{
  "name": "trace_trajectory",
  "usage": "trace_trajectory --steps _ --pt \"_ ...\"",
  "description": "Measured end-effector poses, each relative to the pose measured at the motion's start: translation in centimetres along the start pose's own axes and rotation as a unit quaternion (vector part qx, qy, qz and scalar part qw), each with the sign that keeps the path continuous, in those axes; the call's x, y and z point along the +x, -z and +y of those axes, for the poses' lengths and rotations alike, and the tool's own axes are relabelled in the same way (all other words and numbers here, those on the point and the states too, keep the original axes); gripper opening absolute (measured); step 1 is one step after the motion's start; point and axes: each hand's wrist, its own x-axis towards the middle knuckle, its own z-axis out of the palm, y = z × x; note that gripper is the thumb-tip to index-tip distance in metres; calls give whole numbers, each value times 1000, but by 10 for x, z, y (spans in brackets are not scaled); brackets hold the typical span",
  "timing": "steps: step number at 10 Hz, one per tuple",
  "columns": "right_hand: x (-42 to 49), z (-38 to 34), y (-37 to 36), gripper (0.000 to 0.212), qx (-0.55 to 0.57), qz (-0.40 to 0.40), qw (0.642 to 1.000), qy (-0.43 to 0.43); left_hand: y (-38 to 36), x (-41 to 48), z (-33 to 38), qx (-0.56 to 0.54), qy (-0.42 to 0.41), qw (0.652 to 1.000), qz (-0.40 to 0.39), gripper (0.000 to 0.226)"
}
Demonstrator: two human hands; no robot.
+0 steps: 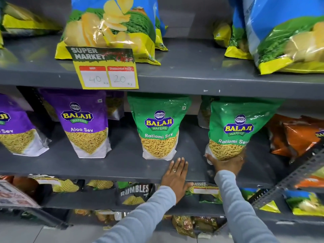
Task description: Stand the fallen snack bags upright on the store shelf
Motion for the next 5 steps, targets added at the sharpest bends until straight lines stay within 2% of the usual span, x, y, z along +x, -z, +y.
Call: trace_trajectory --steps 3,5 --pt "-4 0 7 136 -10 6 1000 4 10 -3 1 9 3 1000 -25 80" --pt "-16 -15 16 148 -42 -7 998 -50 17 -6 -2 -19 -6 999 -43 81"
